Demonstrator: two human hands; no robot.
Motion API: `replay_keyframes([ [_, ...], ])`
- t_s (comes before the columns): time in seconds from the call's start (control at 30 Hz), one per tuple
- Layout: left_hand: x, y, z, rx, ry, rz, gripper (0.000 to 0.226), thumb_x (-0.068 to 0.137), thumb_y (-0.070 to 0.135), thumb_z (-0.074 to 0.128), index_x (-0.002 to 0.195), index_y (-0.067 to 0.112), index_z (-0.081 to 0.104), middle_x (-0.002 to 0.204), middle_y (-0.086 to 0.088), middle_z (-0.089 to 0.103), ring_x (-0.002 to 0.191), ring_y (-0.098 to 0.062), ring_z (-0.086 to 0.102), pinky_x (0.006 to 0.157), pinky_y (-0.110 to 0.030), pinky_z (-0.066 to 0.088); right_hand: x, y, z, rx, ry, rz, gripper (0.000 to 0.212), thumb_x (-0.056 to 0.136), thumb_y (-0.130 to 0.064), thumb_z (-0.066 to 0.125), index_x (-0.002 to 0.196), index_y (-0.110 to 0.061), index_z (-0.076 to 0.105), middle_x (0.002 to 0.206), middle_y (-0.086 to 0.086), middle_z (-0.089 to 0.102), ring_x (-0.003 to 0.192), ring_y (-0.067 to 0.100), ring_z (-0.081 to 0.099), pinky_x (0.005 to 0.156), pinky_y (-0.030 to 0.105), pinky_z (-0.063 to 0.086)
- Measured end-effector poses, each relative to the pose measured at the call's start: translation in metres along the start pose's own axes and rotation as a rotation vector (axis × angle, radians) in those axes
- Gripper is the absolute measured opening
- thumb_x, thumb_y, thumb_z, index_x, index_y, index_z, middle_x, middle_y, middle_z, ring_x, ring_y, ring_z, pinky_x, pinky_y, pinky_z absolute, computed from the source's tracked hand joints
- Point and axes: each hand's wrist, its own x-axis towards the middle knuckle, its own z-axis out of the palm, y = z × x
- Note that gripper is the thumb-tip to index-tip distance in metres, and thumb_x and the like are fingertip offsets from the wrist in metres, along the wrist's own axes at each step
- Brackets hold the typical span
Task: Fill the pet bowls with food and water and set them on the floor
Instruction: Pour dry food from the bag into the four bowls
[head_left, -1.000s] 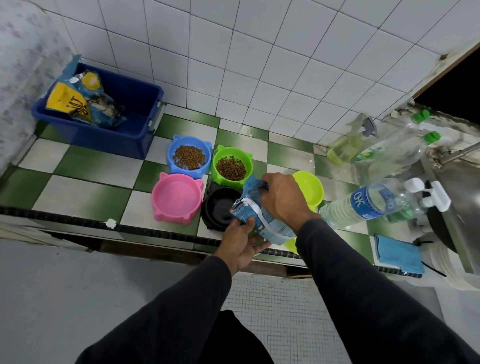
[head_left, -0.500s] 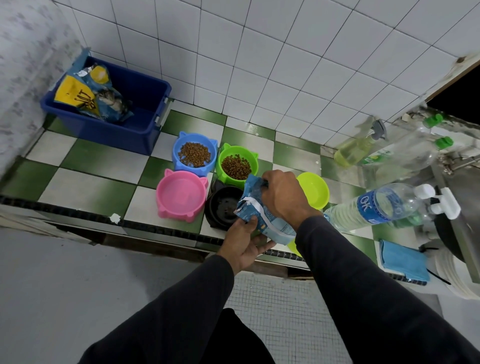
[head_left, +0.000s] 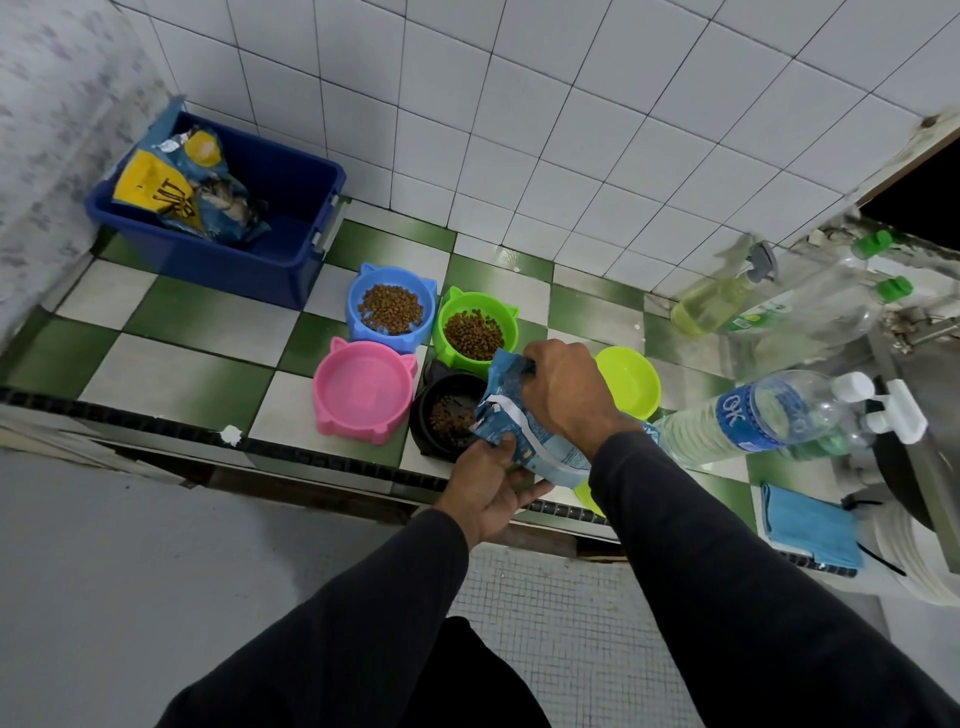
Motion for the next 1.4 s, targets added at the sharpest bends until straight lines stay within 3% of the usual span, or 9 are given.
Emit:
replay_keyframes([
  [0.23, -0.002, 0.001, 0.003, -0.005, -0.008, -0.002, 0.028, 0.109, 0.021, 0.048, 0.136, 0.014, 0.056, 0.136, -0.020, 0.065, 0.123, -0.040, 0.063, 0.098, -0.059, 0.051, -0.001, 0.004, 0.001, 0.005, 0.016, 0.002, 0.013, 0.087, -0.014, 0.057, 0.092, -0.009, 0.068, 0.094, 0.023, 0.069, 0.084, 0.044, 0.061, 0.063, 0.033, 0.036],
  [0.43, -0.001, 0.000, 0.003, -0.012, -0.007, -0.016, 0.022, 0.109, 0.022, 0.048, 0.126, 0.017, 0.061, 0.120, -0.016, 0.074, 0.108, -0.036, 0.071, 0.087, -0.055, 0.057, 0.000, 0.005, 0.001, 0.004, 0.014, 0.009, 0.018, 0.087, -0.014, 0.058, 0.099, -0.008, 0.070, 0.096, 0.023, 0.070, 0.087, 0.043, 0.063, 0.064, 0.033, 0.039],
  [0.63, 0.001, -0.001, 0.003, 0.008, 0.018, -0.019, 0.033, 0.110, 0.023, 0.046, 0.140, 0.010, 0.054, 0.137, -0.022, 0.064, 0.126, -0.042, 0.061, 0.102, -0.061, 0.049, -0.001, 0.005, 0.001, 0.021, 0.022, 0.005, 0.015, 0.086, -0.013, 0.058, 0.095, -0.008, 0.069, 0.093, 0.023, 0.070, 0.085, 0.044, 0.062, 0.063, 0.033, 0.036],
  [0.87, 0.003, -0.001, 0.005, 0.038, 0.043, -0.016, 0.036, 0.111, 0.024, 0.044, 0.144, 0.011, 0.052, 0.143, -0.021, 0.060, 0.130, -0.043, 0.058, 0.107, -0.062, 0.046, -0.001, 0.009, 0.003, 0.033, 0.024, 0.020, 0.017, 0.087, -0.014, 0.058, 0.097, -0.007, 0.069, 0.094, 0.025, 0.069, 0.087, 0.045, 0.062, 0.063, 0.034, 0.038],
  [1.2, 0.006, -0.001, 0.005, 0.076, 0.061, -0.031, 0.035, 0.111, 0.025, 0.045, 0.142, 0.011, 0.053, 0.142, -0.021, 0.061, 0.129, -0.043, 0.058, 0.107, -0.063, 0.045, -0.001, 0.011, 0.004, 0.045, 0.026, 0.021, 0.017, 0.087, -0.016, 0.058, 0.096, -0.007, 0.070, 0.095, 0.025, 0.070, 0.088, 0.046, 0.062, 0.063, 0.033, 0.036],
  [1.4, 0.007, -0.001, 0.003, 0.081, 0.056, -0.046, 0.028, 0.111, 0.026, 0.045, 0.131, 0.013, 0.059, 0.138, -0.021, 0.063, 0.127, -0.044, 0.060, 0.096, -0.058, 0.053, -0.002, 0.012, 0.002, 0.065, 0.033, 0.036, 0.015, 0.089, -0.017, 0.058, 0.093, -0.008, 0.068, 0.092, 0.025, 0.069, 0.084, 0.044, 0.061, 0.063, 0.032, 0.035],
])
